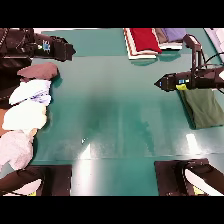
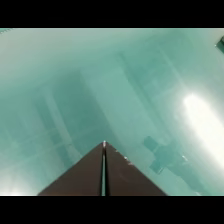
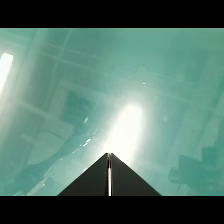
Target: Fold the shirts.
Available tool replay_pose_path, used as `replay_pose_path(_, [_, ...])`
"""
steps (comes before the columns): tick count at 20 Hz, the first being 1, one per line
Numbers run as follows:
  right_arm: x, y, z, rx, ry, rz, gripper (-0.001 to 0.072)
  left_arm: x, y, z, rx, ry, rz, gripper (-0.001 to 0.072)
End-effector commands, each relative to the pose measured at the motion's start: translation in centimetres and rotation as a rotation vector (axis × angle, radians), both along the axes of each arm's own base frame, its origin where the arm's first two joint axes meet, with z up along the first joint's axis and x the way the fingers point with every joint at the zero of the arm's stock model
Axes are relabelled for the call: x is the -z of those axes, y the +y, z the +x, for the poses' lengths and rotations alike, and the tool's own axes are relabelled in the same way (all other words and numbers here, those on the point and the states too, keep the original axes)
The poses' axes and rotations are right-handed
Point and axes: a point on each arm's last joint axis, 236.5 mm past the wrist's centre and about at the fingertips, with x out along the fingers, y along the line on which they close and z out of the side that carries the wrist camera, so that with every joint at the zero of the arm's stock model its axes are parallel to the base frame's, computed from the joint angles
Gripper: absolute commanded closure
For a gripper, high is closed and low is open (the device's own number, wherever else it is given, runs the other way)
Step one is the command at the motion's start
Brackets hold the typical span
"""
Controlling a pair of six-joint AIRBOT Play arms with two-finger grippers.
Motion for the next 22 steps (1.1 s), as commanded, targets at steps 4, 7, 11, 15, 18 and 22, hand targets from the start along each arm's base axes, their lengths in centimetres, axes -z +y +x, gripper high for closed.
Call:
replay_pose_path(4, [0.0, 0.0, 0.0, -0.001, 0.000, 0.001, 0.0696, 0.0, 0.0, 0.0, 0.000, 0.000, 0.001, 0.0682])
replay_pose_path(7, [0.0, 0.0, 0.0, -0.001, 0.001, 0.001, 0.0696, 0.0, 0.0, 0.0, 0.000, 0.001, 0.001, 0.0682])
replay_pose_path(11, [0.0, 0.0, 0.0, -0.001, 0.000, 0.001, 0.0696, 0.0, 0.0, 0.0, 0.000, 0.000, 0.001, 0.0682])
replay_pose_path(15, [0.0, 0.0, 0.0, 0.000, 0.000, 0.001, 0.0696, -2.1, 1.9, 3.2, -0.039, -0.196, 0.092, 0.0628])
replay_pose_path(18, [0.0, 0.0, 0.0, 0.000, 0.000, 0.001, 0.0696, 0.9, 10.9, 8.3, -0.341, -0.149, 0.196, 0.0218])
replay_pose_path(22, [0.0, 0.0, 0.0, 0.000, -0.001, 0.001, 0.0696, 11.4, 21.5, 13.6, -0.548, 0.074, 0.273, 0.0217])
